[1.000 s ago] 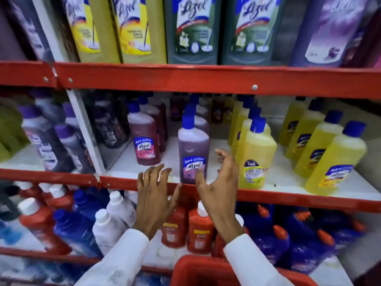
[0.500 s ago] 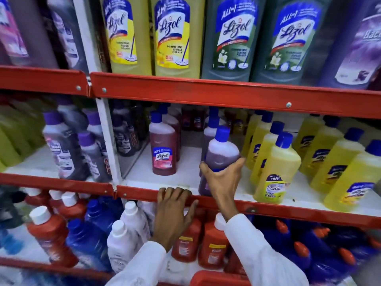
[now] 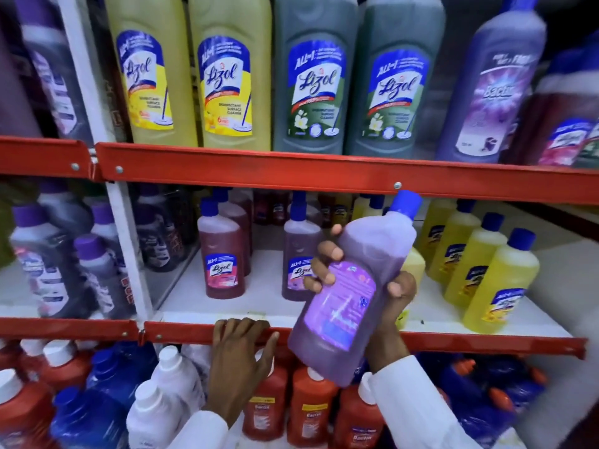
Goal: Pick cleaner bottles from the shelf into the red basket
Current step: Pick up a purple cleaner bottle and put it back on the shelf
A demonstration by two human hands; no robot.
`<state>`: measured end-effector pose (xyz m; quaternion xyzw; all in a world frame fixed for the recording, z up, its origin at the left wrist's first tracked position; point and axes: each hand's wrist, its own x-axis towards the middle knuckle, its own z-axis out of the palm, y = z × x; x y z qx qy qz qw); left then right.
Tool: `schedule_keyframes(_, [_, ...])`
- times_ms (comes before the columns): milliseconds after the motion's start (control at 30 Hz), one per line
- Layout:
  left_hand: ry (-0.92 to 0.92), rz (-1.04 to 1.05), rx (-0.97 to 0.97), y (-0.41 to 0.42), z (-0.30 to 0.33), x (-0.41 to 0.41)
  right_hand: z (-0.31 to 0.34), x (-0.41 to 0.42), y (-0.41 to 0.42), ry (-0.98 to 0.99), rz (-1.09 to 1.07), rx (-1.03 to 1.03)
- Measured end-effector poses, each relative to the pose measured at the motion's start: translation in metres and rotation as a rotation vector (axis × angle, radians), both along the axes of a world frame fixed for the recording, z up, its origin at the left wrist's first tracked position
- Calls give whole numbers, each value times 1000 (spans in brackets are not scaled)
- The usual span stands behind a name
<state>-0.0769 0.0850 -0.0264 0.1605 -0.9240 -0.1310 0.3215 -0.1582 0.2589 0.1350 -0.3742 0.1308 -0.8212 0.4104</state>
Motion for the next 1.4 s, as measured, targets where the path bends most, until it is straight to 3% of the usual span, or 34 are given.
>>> schedule_keyframes(167, [19,5,-16,-4,-7,-1,3,3,7,97,128,-129])
schedule_keyframes(267, [29,16,-26,-6,-11,-5,-3,1,15,171,17,-65])
schedule_keyframes(300, [41,17,-23,-7,-12,-6,-5,2,18,162,-121,5])
schedule_keyframes(367, [65,25,-20,-7,-14,-7,-7,7,21,216,-602,230])
schedule_keyframes(433, [63,39,-22,-6,-14,-8,-5,17,16,342,-1060,449])
schedule_keyframes(500, [41,48,-31,-5,-14,-8,-3,28,7,465,-1386,608])
schedule_keyframes(567, [21,56,-34,-4,-13,-8,-2,36,-2,554,-1636,680])
schedule_keyframes(667, [11,58,-31,-3,-12,-6,-2,39,-11,609,-1828,737])
schedule_keyframes(767, [6,54,-16,-2,-10,-5,-4,38,-16,602,-1849,750])
schedule_keyframes(1100, [-24,25,43,1,-5,0,-20,5,-44,411,-1513,768])
schedule_keyframes(1400, [8,-8,77,-2,-10,-1,-59,-17,-85,463,-1533,895])
